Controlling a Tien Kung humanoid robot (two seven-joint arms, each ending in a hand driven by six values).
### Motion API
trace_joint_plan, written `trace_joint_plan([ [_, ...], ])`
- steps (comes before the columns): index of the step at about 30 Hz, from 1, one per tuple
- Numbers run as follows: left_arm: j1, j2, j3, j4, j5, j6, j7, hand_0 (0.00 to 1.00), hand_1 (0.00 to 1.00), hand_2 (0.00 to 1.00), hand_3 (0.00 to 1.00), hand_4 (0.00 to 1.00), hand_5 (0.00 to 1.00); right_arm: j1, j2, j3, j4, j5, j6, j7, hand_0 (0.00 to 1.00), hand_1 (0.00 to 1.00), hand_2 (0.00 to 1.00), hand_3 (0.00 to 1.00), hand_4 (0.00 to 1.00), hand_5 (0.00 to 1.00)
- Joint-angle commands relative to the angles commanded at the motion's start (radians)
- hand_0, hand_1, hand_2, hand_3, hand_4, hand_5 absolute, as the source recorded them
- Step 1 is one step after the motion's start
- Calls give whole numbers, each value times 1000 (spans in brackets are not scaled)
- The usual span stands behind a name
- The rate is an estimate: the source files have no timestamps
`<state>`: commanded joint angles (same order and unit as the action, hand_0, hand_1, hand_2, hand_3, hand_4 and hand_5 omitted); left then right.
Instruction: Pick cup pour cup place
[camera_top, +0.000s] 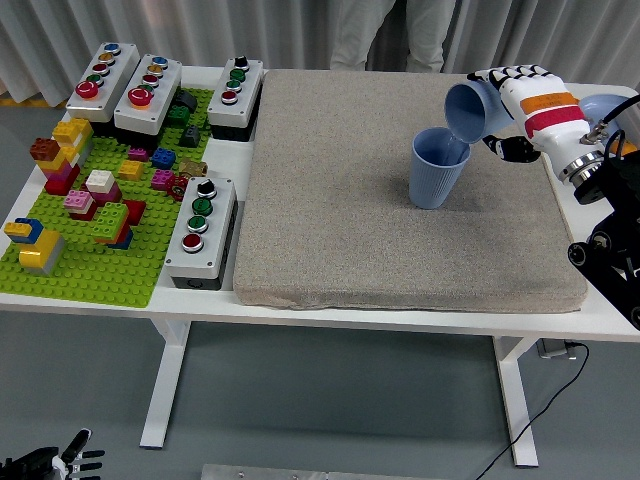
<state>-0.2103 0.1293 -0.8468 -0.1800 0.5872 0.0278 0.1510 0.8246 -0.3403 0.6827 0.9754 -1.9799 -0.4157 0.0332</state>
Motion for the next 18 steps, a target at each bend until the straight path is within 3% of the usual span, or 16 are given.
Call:
trace_joint_plan([
  [18, 4, 1, 6, 0, -4, -1, 0, 723, 706, 740, 637, 517, 972, 2, -5, -19, 1, -8, -5, -13, 867, 706, 598, 656, 743, 106],
])
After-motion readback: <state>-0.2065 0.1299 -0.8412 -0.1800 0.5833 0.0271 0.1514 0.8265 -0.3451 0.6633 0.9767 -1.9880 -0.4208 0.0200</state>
